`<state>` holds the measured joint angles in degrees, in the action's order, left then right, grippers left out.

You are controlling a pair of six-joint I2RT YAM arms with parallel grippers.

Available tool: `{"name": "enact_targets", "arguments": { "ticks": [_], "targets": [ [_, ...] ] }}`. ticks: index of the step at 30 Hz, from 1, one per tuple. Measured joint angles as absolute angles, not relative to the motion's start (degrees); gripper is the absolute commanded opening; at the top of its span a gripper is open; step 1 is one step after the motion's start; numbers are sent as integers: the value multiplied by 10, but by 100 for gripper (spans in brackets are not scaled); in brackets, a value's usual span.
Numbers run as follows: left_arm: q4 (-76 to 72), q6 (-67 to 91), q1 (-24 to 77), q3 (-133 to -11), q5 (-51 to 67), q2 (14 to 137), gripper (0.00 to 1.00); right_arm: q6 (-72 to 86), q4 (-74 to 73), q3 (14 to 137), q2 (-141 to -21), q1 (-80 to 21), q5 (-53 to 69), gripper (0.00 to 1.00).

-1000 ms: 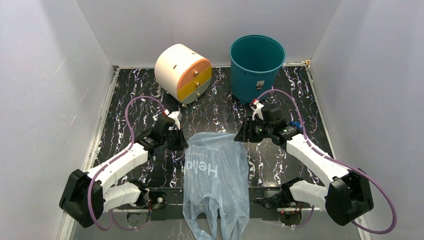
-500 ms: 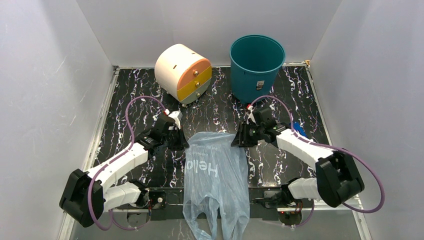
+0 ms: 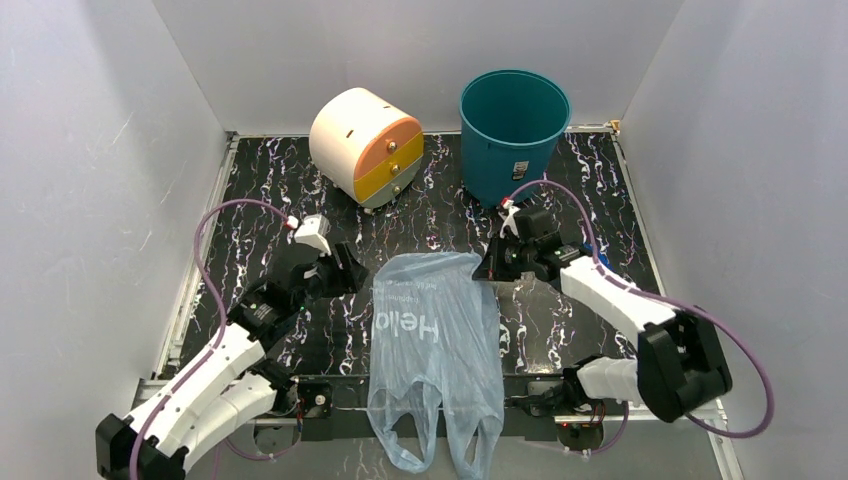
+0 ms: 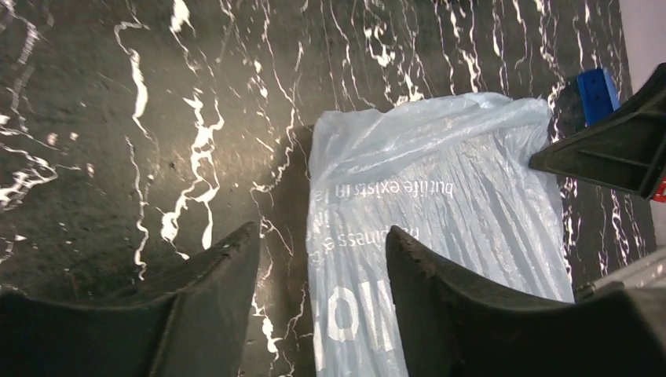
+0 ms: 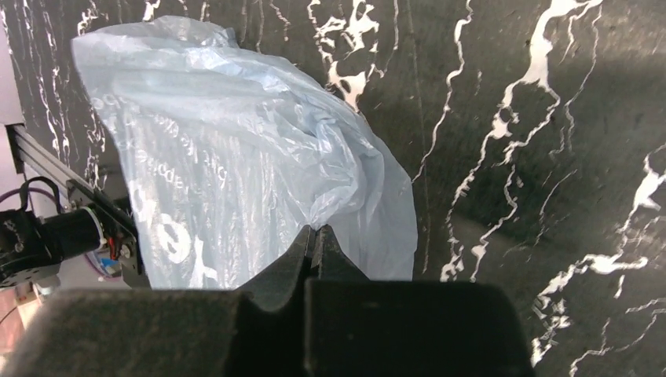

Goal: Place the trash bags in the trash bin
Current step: Unfold the trash bag at the center of the board.

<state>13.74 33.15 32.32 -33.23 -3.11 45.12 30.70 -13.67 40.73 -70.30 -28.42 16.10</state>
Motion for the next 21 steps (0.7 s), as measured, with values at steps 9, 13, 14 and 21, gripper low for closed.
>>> {"name": "enact_targets", "arguments": {
  "ticks": [9, 13, 14, 21],
  "targets": [
    [133, 346, 317, -311, -72, 521, 57, 230, -174, 439, -861, -248, 209, 0],
    [122, 350, 312, -295, -72, 537, 68, 223, -184, 439, -875, -249, 173, 0],
    [115, 351, 312, -290, -72, 533, 70, 223, -186, 439, -877, -249, 161, 0],
    [58, 360, 309, -275, -64, 550, 71, 225, -165, 452, -907, -247, 159, 0]
  ]
}}
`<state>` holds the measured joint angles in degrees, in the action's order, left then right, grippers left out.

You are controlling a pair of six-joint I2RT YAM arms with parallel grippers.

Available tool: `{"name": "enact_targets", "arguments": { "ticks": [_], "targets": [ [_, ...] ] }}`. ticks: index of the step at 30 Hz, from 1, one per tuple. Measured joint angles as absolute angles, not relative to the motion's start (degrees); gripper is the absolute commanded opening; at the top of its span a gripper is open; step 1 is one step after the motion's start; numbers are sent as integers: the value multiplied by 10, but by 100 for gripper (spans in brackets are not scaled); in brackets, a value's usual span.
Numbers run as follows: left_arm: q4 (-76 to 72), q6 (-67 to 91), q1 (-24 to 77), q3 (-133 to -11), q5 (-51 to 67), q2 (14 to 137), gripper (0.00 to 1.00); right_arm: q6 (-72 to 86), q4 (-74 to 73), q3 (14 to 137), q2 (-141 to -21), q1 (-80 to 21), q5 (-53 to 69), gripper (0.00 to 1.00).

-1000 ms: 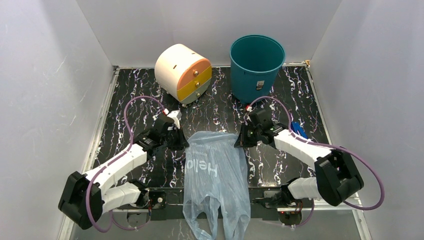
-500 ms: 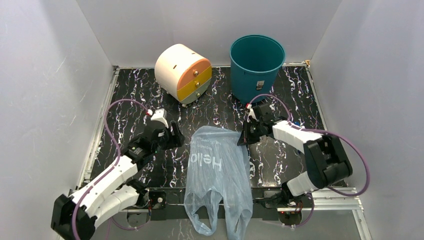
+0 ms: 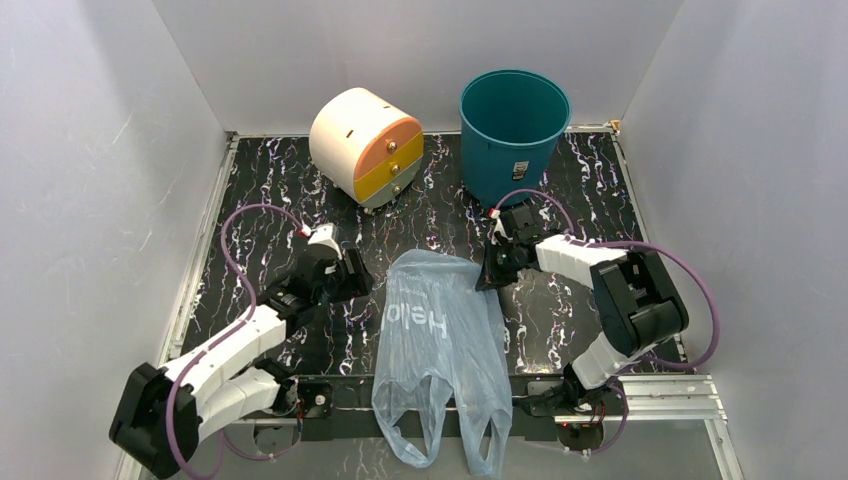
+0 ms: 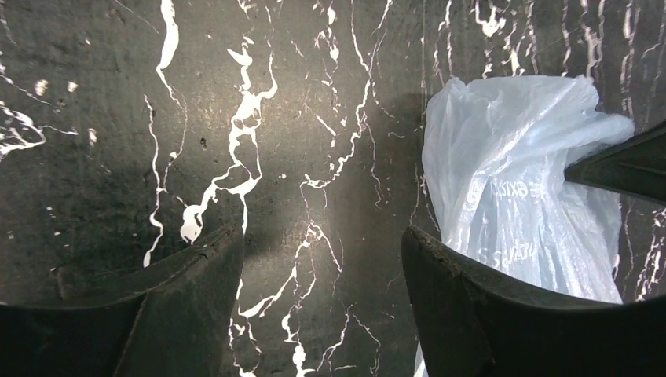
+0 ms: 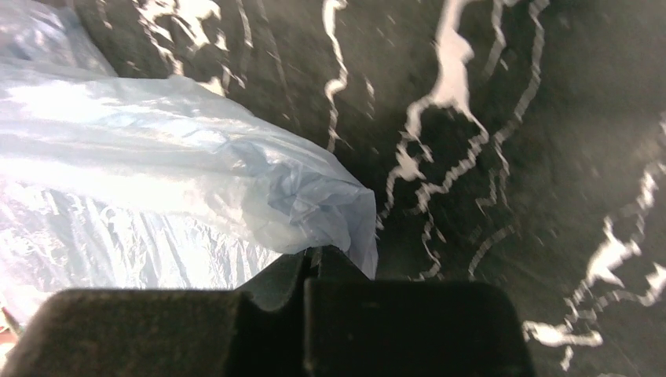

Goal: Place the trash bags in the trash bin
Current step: Unfold the trash bag at the center of the board.

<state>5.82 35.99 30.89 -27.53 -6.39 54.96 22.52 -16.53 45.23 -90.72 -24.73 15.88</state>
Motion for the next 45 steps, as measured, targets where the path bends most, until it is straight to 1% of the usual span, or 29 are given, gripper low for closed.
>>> {"name": "enact_targets", "arguments": {
  "ticks": [8, 13, 16, 22, 23, 24, 26, 27, 29, 31, 32, 35, 38, 41, 45],
  "targets": [
    [-13, 379, 307, -251, -27, 629, 71, 228, -100, 448, -928, -248, 205, 0],
    [-93, 406, 305, -224, 14, 667, 71, 228, -84, 448, -938, -248, 227, 0],
    [-165, 431, 305, -203, 61, 689, 71, 230, -76, 445, -938, -248, 234, 0],
    [-294, 486, 306, -177, 131, 700, 71, 248, -60, 434, -938, -251, 256, 0],
    [-307, 489, 309, -178, 137, 700, 69, 250, -59, 433, -938, -253, 258, 0],
    [-319, 491, 315, -182, 142, 702, 64, 254, -59, 433, -938, -256, 260, 0],
    [-336, 496, 328, -198, 154, 719, 57, 257, -59, 432, -938, -264, 262, 0],
    [-345, 496, 339, -211, 159, 735, 51, 258, -59, 432, -938, -266, 263, 0],
    [-358, 497, 354, -225, 161, 756, 35, 263, -60, 432, -938, -270, 267, 0],
    [-363, 499, 365, -226, 161, 762, 22, 267, -60, 430, -938, -272, 270, 0],
    [-364, 500, 367, -226, 161, 763, 17, 268, -61, 429, -937, -273, 271, 0],
    [-359, 496, 367, -226, 158, 759, 7, 269, -68, 426, -931, -274, 269, 0],
    [-317, 479, 367, -230, 142, 731, 0, 268, -85, 425, -918, -274, 252, 0],
    [-211, 445, 367, -252, 91, 685, 0, 268, -109, 425, -890, -274, 211, 0],
    [-72, 402, 364, -291, -6, 620, 0, 271, -133, 426, -814, -274, 159, 0]
  ]
}}
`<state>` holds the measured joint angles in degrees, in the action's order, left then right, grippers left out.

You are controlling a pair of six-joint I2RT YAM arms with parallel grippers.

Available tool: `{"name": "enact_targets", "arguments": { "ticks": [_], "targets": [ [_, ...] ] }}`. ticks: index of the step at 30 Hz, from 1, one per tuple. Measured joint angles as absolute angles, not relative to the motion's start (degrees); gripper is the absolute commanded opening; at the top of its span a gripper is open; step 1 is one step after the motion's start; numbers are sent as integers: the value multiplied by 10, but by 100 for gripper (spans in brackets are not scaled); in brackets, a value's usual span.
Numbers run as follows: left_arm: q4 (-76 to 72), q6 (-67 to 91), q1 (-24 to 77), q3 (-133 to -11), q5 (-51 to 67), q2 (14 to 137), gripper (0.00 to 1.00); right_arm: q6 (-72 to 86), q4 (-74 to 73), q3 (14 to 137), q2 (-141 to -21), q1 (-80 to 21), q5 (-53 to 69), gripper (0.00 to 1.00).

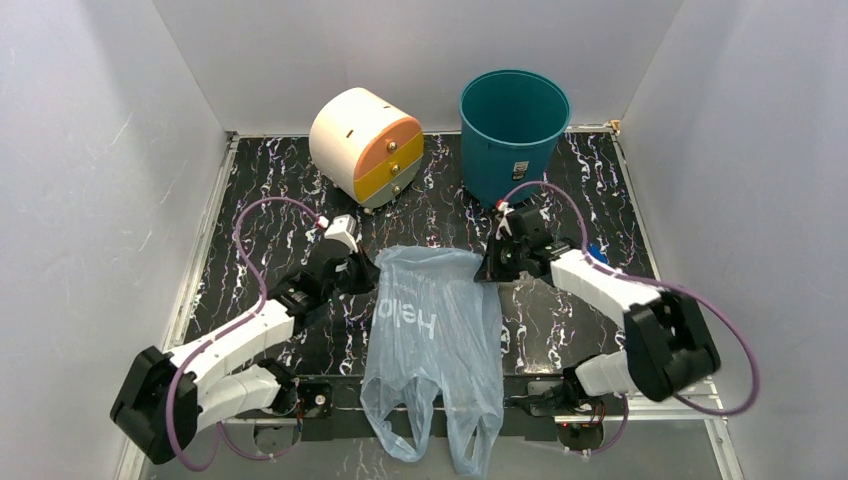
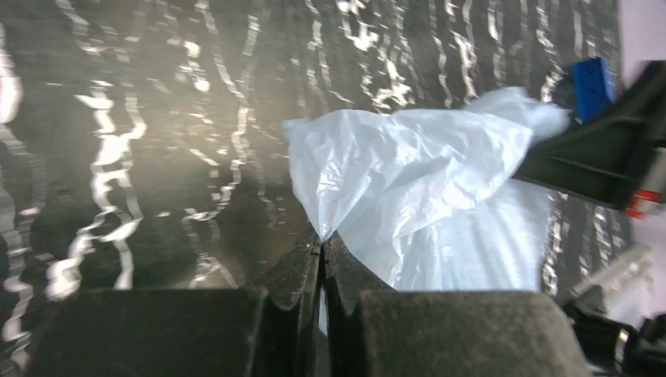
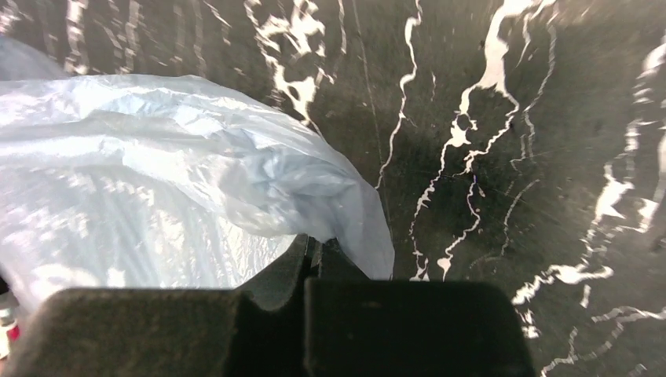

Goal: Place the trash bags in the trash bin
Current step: Unfold the trash bag at the center of the board.

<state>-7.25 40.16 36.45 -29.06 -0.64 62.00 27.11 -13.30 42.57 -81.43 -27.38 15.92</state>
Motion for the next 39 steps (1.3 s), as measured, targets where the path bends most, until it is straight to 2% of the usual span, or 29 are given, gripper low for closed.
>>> {"name": "enact_targets", "arguments": {
  "ticks": [8, 15, 25, 27, 29, 31, 33, 34, 35, 39],
  "targets": [
    [87, 348, 345, -338, -122, 605, 0, 270, -155, 434, -663, -243, 144, 0],
    [159, 314, 329, -381, -169, 615, 0, 272, -165, 446, -653, -160, 289, 0],
    [184, 264, 322, -426, -154, 635, 1, 302, -163, 429, -668, -119, 245, 0],
    [185, 255, 322, -441, -148, 647, 9, 306, -166, 424, -678, -116, 216, 0],
    [189, 241, 322, -457, -143, 660, 22, 305, -166, 424, -691, -116, 187, 0],
    [198, 229, 319, -472, -144, 675, 44, 300, -171, 427, -703, -113, 164, 0],
    [203, 222, 314, -484, -144, 695, 59, 293, -178, 434, -722, -110, 146, 8],
    [203, 219, 312, -485, -143, 700, 61, 289, -182, 437, -729, -109, 142, 16],
    [206, 221, 311, -485, -142, 704, 62, 284, -189, 441, -736, -109, 138, 19],
    [202, 228, 308, -475, -130, 694, 67, 272, -208, 445, -732, -109, 117, 57]
  ]
}}
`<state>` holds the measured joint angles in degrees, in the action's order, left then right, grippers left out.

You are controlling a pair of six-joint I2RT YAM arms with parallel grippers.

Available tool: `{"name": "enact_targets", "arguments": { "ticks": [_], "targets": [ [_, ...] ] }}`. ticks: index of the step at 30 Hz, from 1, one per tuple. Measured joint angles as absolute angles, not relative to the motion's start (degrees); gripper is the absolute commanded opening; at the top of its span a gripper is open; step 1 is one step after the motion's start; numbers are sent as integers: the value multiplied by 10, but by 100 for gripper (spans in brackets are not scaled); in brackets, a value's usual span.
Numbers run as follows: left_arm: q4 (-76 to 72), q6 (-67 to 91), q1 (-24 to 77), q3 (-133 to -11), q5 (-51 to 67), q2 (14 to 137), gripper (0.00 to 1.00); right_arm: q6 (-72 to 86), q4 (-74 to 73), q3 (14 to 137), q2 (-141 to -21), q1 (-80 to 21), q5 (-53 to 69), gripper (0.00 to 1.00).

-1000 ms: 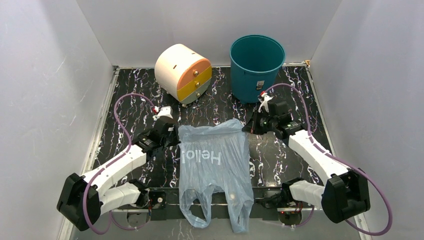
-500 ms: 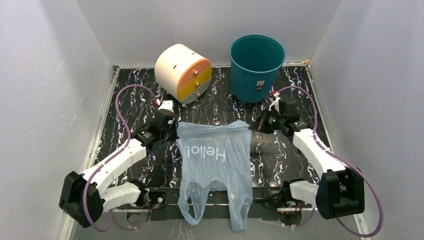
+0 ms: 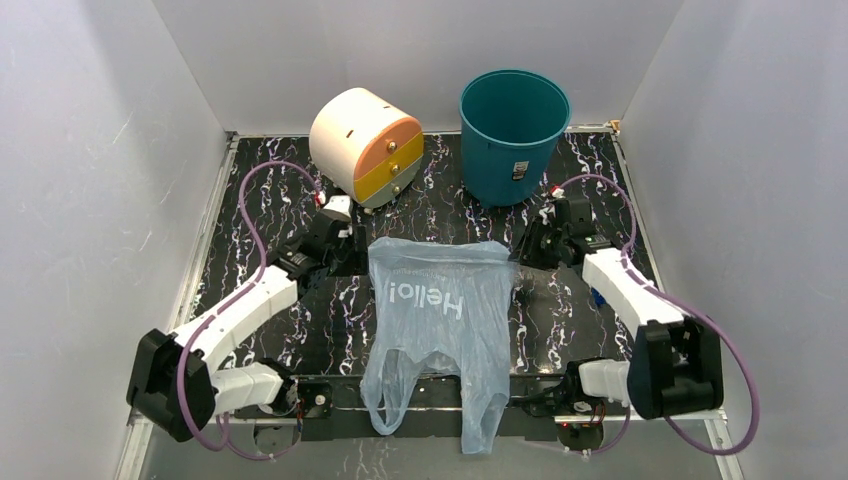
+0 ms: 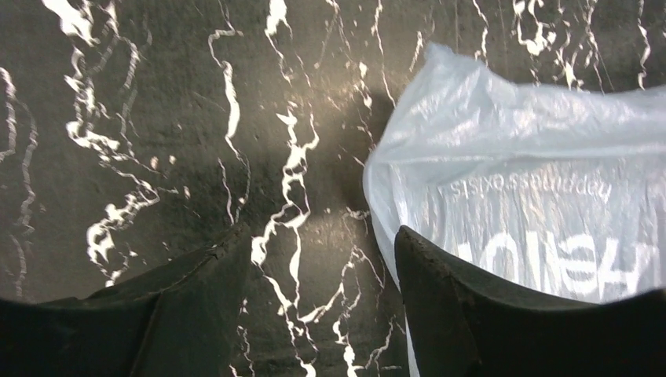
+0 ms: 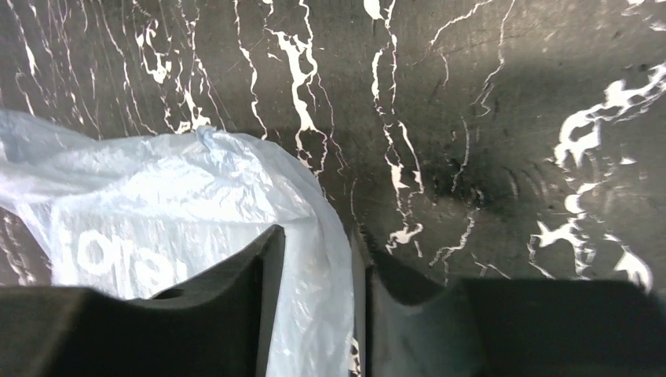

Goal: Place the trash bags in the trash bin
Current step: Unfold the trash bag at the center of the board.

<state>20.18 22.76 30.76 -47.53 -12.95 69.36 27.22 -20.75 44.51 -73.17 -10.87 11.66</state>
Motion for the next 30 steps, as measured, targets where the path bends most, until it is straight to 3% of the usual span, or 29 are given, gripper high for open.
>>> {"name": "enact_targets", "arguments": {
  "ticks": [2, 7, 16, 19, 25, 28, 30],
  "targets": [
    [191, 237, 307, -452, -114, 673, 68, 272, -206, 436, -701, -109, 109, 64],
    [165, 277, 307, -367, -68, 611, 69, 281, -211, 424, -622, -109, 109, 68],
    [93, 349, 307, -288, 36, 554, 67, 312, -224, 324, -567, -109, 213, 69],
    [60, 371, 307, -265, 68, 557, 63, 327, -230, 291, -553, -109, 242, 64],
    [12, 396, 307, -233, 105, 569, 46, 362, -199, 249, -543, -109, 294, 45],
    [-11, 404, 307, -225, 120, 573, 34, 376, -179, 238, -552, -109, 312, 37],
    [-33, 411, 307, -224, 132, 583, 19, 380, -170, 236, -559, -109, 320, 23]
  ]
}}
